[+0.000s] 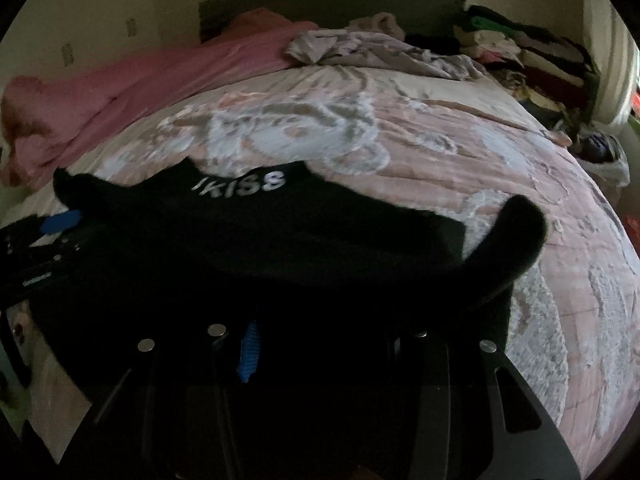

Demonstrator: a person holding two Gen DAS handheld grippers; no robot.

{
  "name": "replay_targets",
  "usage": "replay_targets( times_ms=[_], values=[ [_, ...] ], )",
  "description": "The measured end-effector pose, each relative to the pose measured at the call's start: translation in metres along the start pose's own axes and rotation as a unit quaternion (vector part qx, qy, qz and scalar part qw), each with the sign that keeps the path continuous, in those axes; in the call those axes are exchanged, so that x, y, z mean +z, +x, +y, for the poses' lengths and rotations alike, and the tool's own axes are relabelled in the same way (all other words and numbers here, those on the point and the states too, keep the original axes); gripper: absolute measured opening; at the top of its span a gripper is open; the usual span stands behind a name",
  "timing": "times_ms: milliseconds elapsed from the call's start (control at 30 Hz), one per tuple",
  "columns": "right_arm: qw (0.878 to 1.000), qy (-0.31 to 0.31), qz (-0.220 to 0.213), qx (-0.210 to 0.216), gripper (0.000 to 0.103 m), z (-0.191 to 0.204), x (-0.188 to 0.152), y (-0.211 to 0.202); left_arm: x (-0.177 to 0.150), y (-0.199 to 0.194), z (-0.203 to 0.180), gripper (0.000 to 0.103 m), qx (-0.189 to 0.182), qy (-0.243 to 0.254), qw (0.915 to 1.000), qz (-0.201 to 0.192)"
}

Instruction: Fold small clothes

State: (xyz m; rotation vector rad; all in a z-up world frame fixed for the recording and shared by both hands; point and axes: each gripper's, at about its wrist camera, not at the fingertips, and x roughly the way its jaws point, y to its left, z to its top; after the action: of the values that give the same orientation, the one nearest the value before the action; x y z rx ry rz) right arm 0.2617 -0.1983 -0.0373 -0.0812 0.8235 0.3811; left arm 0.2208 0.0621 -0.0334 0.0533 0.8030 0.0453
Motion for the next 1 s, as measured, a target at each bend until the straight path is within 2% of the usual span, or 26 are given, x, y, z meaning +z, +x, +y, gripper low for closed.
replay_targets(
  times_ms=[300, 367, 400, 500, 600, 700, 867, 1000],
  values=[
    [0.998, 0.049, -0.037, -0.032, 0.045, -0.034, 0.019, -0.003, 0.010, -0.001, 0.037, 0.058, 0.018, -0.062, 0.9978, -0.018],
    [0.997, 0.056, -0.046, -0.039, 0.047, -0.041, 0.017, -0.008, 0.008, -0.005, 0.048, 0.058, 0.018, -0.077, 0.9967, -0.018],
    [0.996, 0.059, -0.048, -0.041, 0.051, -0.044, 0.016, -0.010, 0.008, -0.007, 0.055, 0.058, 0.020, -0.084, 0.9961, -0.020],
    [0.995, 0.069, -0.051, -0.047, 0.053, -0.053, 0.011, -0.017, 0.004, -0.014, 0.067, 0.059, 0.028, -0.097, 0.9946, -0.022],
    [0.993, 0.088, -0.050, -0.054, 0.060, -0.065, 0.001, -0.026, -0.003, -0.017, 0.078, 0.062, 0.025, -0.110, 0.9935, -0.015],
    [0.992, 0.102, -0.041, -0.060, 0.061, -0.074, -0.012, -0.032, -0.014, -0.018, 0.086, 0.062, 0.018, -0.123, 0.9922, 0.002],
    [0.990, 0.126, -0.027, -0.061, 0.062, -0.081, -0.034, -0.043, -0.026, -0.023, 0.086, 0.062, 0.016, -0.115, 0.9931, 0.012],
    [0.991, 0.122, -0.018, -0.049, 0.062, -0.076, -0.043, -0.048, -0.038, -0.027, 0.083, 0.062, 0.006, -0.106, 0.9941, 0.022]
  ],
)
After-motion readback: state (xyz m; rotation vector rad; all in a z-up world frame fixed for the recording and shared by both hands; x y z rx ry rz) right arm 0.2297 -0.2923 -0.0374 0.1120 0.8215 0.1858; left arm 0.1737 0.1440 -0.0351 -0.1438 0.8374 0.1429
